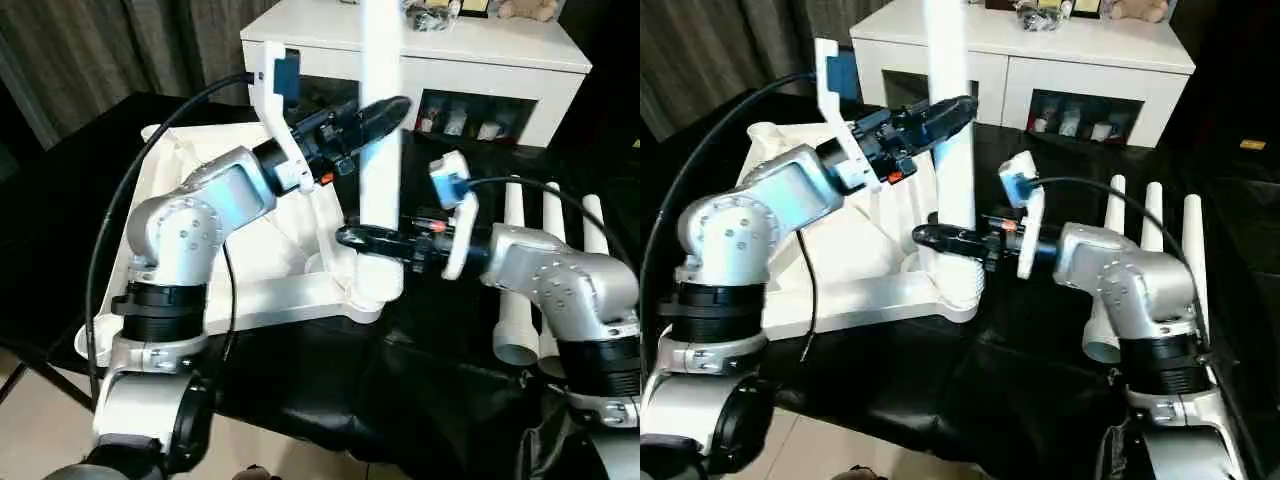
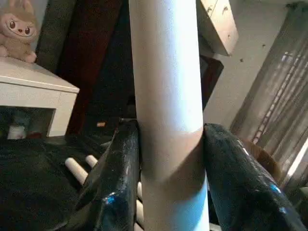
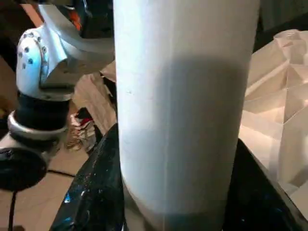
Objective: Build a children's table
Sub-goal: Pick table leg
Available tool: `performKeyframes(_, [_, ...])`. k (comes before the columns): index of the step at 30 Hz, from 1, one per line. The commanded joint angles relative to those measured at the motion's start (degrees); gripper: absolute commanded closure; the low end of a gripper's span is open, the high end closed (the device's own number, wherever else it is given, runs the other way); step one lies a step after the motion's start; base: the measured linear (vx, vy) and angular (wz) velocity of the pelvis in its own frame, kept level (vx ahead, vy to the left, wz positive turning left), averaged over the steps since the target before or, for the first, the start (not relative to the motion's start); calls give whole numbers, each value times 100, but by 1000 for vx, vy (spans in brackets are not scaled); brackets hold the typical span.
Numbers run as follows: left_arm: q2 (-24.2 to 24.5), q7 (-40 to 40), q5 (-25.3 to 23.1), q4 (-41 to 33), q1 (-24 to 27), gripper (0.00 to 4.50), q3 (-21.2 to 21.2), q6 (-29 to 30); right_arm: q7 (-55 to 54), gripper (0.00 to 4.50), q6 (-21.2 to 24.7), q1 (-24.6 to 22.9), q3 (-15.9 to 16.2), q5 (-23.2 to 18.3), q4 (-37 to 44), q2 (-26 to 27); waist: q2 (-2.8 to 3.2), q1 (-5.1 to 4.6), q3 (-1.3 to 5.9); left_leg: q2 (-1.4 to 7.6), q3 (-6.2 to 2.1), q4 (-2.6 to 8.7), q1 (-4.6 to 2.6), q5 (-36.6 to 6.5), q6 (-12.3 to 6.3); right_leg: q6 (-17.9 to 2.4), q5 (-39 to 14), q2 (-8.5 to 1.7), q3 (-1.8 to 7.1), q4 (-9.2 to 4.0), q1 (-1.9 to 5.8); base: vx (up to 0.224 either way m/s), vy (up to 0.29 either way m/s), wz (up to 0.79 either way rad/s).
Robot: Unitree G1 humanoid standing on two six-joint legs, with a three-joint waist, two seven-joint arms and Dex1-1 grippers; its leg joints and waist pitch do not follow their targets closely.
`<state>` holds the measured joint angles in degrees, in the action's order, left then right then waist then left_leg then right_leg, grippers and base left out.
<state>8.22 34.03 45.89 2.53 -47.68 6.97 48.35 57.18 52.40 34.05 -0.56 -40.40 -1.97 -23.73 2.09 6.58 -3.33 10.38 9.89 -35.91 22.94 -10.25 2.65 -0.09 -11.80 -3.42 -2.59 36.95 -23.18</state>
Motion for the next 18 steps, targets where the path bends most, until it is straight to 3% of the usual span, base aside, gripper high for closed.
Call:
performKeyframes(1, [72, 248, 147, -102, 37, 271, -17, 121, 194, 263, 10, -4, 46, -19, -33, -116, -106, 23, 439, 217, -74, 383, -120, -574, -83, -1296, -513, -436, 237, -438, 323, 0, 0, 0])
performKeyframes(10, [184, 619, 169, -308, 189, 277, -394, 271, 541, 263, -151, -73, 466, 232, 32, -382, -105, 25, 437, 227, -76, 382, -116, -563, -91, -1307, -493, -437, 238, -433, 324, 0, 0, 0])
performKeyframes(15, [125, 522, 153, -203, 145, 277, -399, 322, 580, 263, -234, -86, 595, 323, 66, -437, -100, 26, 433, 227, -78, 385, -119, -620, -73, -1294, -595, -436, 241, -444, 320, 0, 0, 0])
performKeyframes(16, [78, 418, 199, -77, 81, 221, -322, 409, 582, 263, -253, -85, 618, 349, 69, -441, -104, 26, 435, 225, -79, 382, -122, -615, -68, -1298, -604, -436, 238, -442, 322, 0, 0, 0])
performKeyframes(18, [48, 372, 249, 12, 30, 207, -256, 445, 575, 263, -282, -83, 638, 380, 67, -442, -106, 31, 438, 214, -71, 373, -124, -574, -89, -1307, -558, -427, 241, -443, 317, 0, 0, 0])
